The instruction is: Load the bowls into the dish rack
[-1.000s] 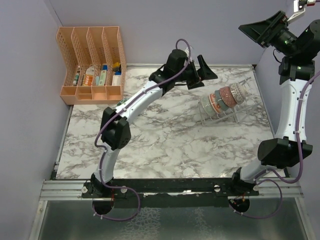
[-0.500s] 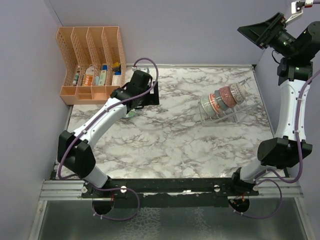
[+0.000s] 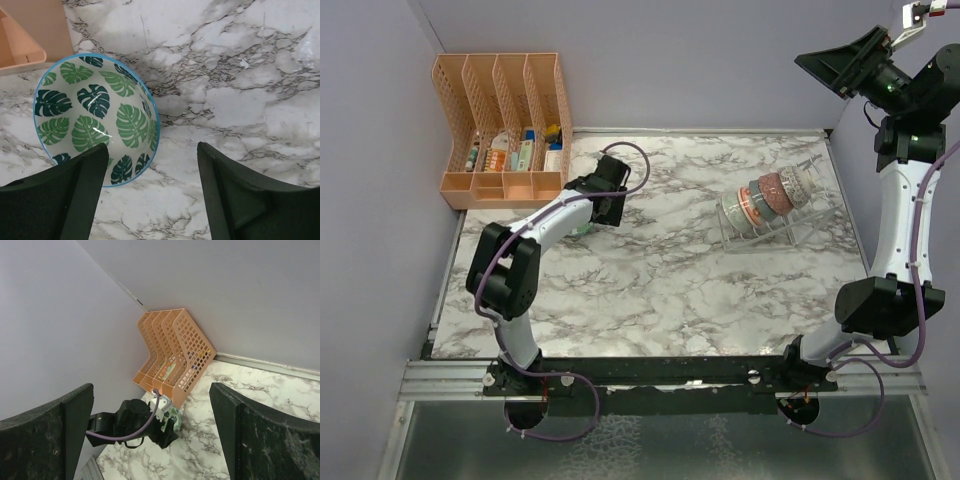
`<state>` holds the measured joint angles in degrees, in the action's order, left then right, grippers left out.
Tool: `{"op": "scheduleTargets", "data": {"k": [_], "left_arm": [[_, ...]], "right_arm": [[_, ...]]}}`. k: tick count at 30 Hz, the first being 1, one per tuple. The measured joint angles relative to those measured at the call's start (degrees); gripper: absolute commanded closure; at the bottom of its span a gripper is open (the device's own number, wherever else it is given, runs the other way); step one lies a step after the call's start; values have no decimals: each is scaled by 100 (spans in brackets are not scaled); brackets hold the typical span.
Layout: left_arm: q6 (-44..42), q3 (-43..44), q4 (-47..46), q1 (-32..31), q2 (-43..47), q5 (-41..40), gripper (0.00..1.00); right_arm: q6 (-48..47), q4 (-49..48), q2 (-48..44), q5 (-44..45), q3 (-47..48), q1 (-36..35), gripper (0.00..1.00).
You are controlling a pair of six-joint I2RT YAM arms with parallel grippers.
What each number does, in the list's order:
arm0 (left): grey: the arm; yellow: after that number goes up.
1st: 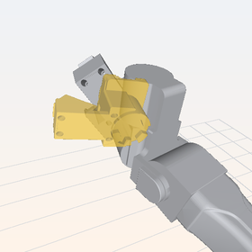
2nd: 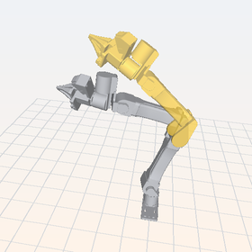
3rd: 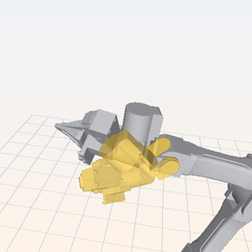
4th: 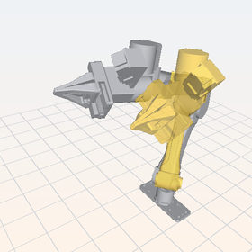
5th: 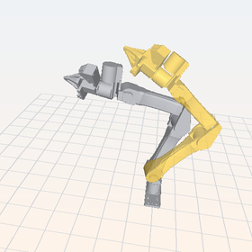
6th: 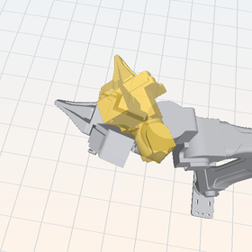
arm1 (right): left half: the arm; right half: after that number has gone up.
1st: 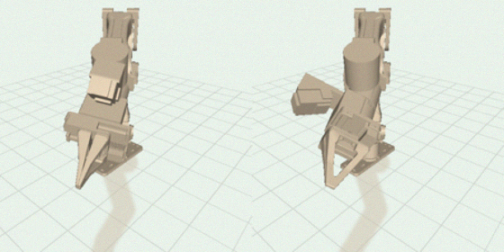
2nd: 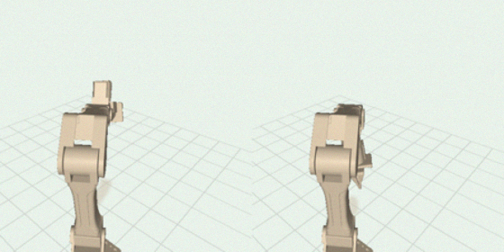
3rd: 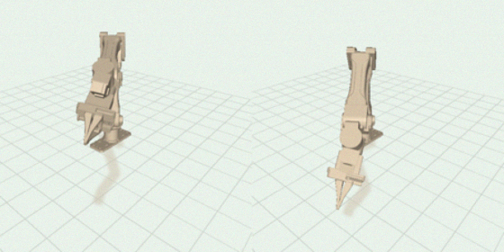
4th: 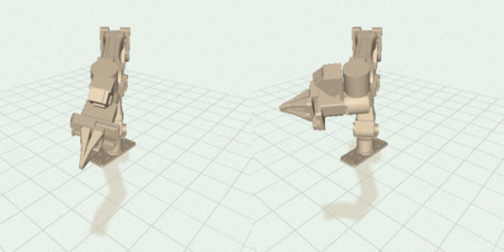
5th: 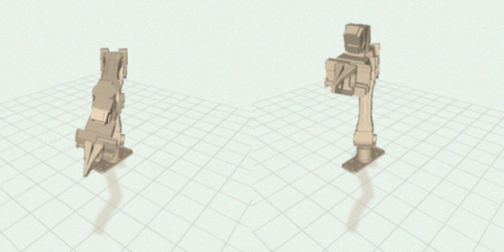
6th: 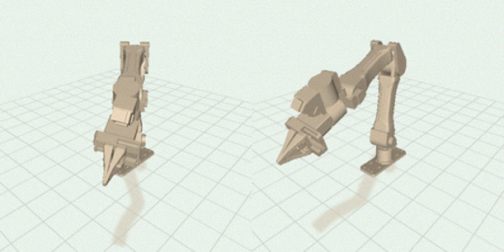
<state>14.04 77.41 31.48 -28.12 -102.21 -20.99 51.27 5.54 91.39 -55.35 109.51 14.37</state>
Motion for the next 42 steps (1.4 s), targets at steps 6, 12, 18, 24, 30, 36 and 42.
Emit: {"op": "scheduleTargets", "data": {"k": [6,12,18,24,30,36,42], "left_arm": [[-197,-98,-267,192,-317,15,47],[-289,-243,-428,293,-509,87,57],[-291,-459,-466,304,-549,195,76],[-315,-461,-566,304,-542,166,100],[-48,-232,-304,367,-420,555,100],[774,496,-186,282,-306,1755,100],[2516,1270,-1300,42,-11,3241,100]], "right_arm": [[-9,7,-2,0,0,0,1],[-50,46,-2,2,2,0,1],[-55,85,28,7,81,0,1],[-44,87,144,22,348,0,1],[63,85,249,70,669,0,2],[229,72,271,184,986,0,3],[841,-396,293,199,1209,0,4]]}}
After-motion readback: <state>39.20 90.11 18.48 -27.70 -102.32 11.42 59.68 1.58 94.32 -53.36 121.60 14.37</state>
